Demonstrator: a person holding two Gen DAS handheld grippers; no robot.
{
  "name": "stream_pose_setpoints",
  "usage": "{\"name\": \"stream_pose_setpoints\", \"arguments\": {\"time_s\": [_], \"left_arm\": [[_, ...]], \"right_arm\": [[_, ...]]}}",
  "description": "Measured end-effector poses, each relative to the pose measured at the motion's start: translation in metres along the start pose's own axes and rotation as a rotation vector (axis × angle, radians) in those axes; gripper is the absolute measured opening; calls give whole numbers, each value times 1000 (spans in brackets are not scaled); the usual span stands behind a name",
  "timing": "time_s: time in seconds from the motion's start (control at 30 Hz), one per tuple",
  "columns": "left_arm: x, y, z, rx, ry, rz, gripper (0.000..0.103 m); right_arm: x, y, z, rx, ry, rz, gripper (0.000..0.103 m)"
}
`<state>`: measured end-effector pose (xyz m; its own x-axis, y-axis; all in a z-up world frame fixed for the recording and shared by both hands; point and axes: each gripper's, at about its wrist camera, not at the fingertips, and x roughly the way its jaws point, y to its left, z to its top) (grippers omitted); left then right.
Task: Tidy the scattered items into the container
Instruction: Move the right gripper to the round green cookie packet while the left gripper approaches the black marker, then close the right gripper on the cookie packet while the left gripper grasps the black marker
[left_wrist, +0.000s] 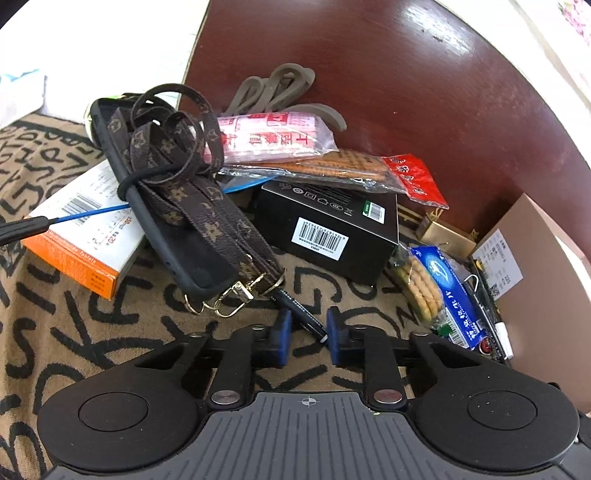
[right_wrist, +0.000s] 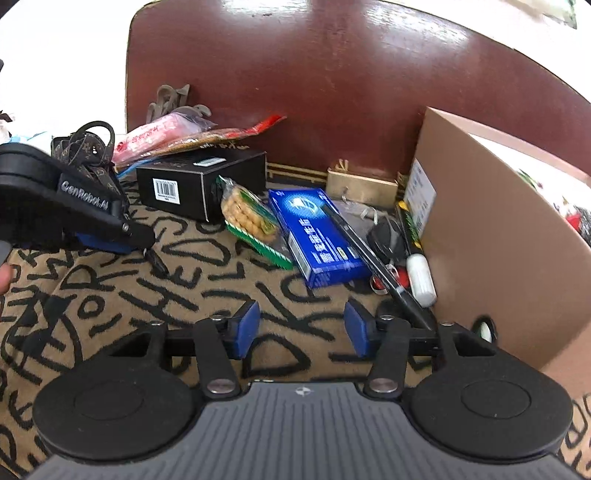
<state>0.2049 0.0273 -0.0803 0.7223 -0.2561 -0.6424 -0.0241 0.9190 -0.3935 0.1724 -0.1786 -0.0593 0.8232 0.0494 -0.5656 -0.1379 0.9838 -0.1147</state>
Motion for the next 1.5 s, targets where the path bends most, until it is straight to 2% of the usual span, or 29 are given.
{"name": "stream_pose_setpoints", "arguments": {"time_s": [0.1, 0.17, 0.23, 0.3, 0.37, 0.43, 0.47, 0.5, 0.57, 0.67, 0.77, 0.83, 0.87, 0.9, 0.93, 1.07, 1.1, 1.13, 1.3, 1.33, 1.4, 1.43, 1.5], "left_arm": [[-3, -5, -9, 46, 44, -45, 0], [-7, -10, -18, 93, 25, -38, 0], [-10, -12, -21, 98, 17, -34, 0], [-11, -10, -18, 64, 16, -58, 23], [-11, -5, -14, 14, 13, -83, 27], [-11, 0, -10, -40, 6, -103, 49], [-10, 4, -8, -73, 2, -112, 65], [-9, 7, -6, -102, -1, -118, 70], [-1, 9, 0, -140, 3, -117, 70], [9, 5, 5, -132, -6, -81, 72], [19, -3, 10, -110, -20, -25, 72], [25, -11, 12, -64, -23, 18, 68], [26, -15, 12, -26, -21, 56, 57], [27, -19, 11, 9, -21, 97, 31], [26, -20, 10, 27, -24, 117, 28], [11, -1, 3, -36, 4, 42, 9], [8, 2, 0, -39, 13, 41, 0], [4, 5, -5, -32, 20, 51, 0], [-22, 19, -25, -57, 34, -1, 0], [-23, 18, -27, -64, 33, -5, 4], [-24, 15, -27, -81, 28, -14, 21], [-24, 14, -25, -93, 28, -21, 23], [-24, 10, -22, -94, 23, -25, 32]], "right_arm": [[4, 8, 6, -25, -20, 12, 54], [8, 13, 10, -52, -32, 15, 53], [11, 20, 13, -85, -47, 17, 53], [14, 24, 17, -106, -61, 27, 52], [16, 27, 20, -116, -78, 36, 52], [16, 29, 22, -127, -95, 39, 52], [17, 29, 23, -131, -99, 43, 52], [19, 30, 24, -134, -100, 46, 52], [24, 31, 26, -139, -96, 47, 52], [29, 32, 31, -138, -105, 54, 51], [34, 32, 33, -137, -98, 71, 36], [35, 32, 32, -137, -93, 75, 35], [34, 32, 32, -142, -94, 75, 35], [32, 33, 31, -147, -96, 74, 34], [30, 33, 30, -150, -97, 74, 34], [20, 33, 23, -143, -95, 86, 33], [16, 34, 22, -141, -95, 89, 33], [13, 34, 20, -138, -94, 91, 33], [-8, 33, 10, -129, -90, 111, 31], [-11, 33, 8, -130, -89, 112, 31], [-15, 34, 6, -132, -87, 110, 31], [-16, 34, 6, -135, -84, 108, 31], [-18, 35, 5, -146, -77, 113, 32]]}}
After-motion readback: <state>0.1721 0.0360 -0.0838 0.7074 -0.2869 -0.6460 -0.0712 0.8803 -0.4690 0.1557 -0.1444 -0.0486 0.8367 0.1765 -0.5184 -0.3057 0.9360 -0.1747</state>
